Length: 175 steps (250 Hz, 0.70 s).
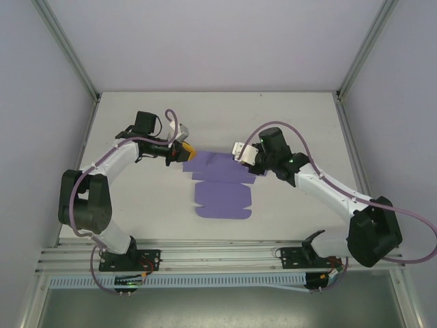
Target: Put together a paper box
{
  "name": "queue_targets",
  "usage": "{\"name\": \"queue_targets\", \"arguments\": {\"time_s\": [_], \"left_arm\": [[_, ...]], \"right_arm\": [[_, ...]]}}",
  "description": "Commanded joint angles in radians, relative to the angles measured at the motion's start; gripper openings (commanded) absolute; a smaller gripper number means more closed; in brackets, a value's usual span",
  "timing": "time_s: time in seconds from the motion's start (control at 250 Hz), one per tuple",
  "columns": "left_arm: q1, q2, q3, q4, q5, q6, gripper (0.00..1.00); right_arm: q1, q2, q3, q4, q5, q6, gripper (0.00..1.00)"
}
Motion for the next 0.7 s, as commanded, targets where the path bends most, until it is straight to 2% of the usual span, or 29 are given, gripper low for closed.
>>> {"name": "queue_targets", "arguments": {"time_s": [0.0,0.06,0.16,0.464,0.544,0.628,0.671,0.695], "left_arm": [[0.001,-0.017,0.01,-0.003,0.071,0.04,0.0],[0.0,-0.022,0.005,0.013,0.078,0.031,0.0],[0.0,-0.029,0.004,0.012,0.091,0.036,0.0],[-0.001,-0.023,0.013,0.018,0.07,0.014,0.0],[-0.001,-0.019,0.011,0.034,0.058,-0.01,0.0],[0.002,-0.019,0.0,0.072,0.043,-0.064,0.0],[0.001,-0.023,-0.009,0.107,0.017,-0.124,0.1],[-0.001,-0.026,-0.017,0.134,-0.011,-0.17,0.2]], "right_arm": [[-0.004,0.032,0.025,-0.043,0.022,-0.01,0.17],[-0.002,0.038,0.018,-0.02,0.048,-0.011,0.14],[-0.001,0.046,-0.001,0.019,0.079,-0.031,0.13],[-0.001,0.092,0.01,-0.029,0.104,-0.044,0.12],[0.003,0.093,-0.006,0.02,0.117,-0.039,0.01],[0.022,0.084,-0.055,0.154,0.19,-0.054,0.0],[0.039,0.08,-0.087,0.257,0.254,-0.066,0.0],[0.049,0.078,-0.104,0.313,0.298,-0.077,0.0]]}}
